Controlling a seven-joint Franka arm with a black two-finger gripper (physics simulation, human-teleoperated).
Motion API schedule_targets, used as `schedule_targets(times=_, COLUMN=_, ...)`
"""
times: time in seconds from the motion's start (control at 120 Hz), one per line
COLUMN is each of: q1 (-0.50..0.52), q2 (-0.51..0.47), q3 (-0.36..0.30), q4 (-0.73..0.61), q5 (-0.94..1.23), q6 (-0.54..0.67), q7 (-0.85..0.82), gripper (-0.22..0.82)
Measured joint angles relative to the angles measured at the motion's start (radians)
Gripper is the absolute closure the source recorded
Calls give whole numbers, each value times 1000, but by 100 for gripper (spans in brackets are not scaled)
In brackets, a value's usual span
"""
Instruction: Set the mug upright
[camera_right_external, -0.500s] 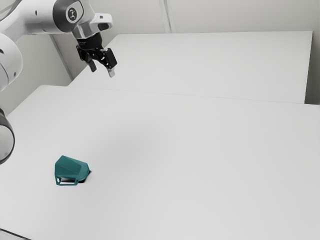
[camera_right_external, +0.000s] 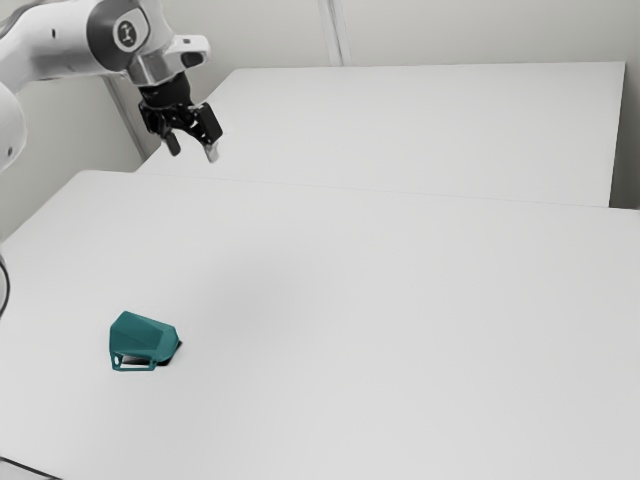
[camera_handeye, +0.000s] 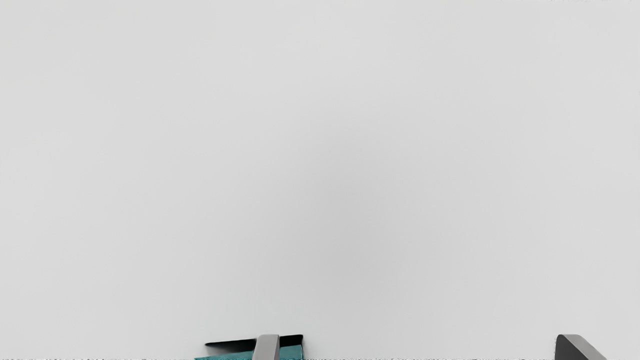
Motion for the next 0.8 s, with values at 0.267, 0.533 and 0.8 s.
schedule_targets(times=0.267, q1=20, q2=-68, q3=227, q4=-162, q5=-262, q6=-8, q7=114, gripper=0)
schedule_targets(times=0.533, q1=93, q2=-82, q3=364, q4=-297, q5=-416, q6=-48, q7=315, gripper=0)
schedule_targets(times=0.8, q1=149, q2=-78, q3=397, q4=-398, q5=-463, q6=-61, q7=512, gripper=0)
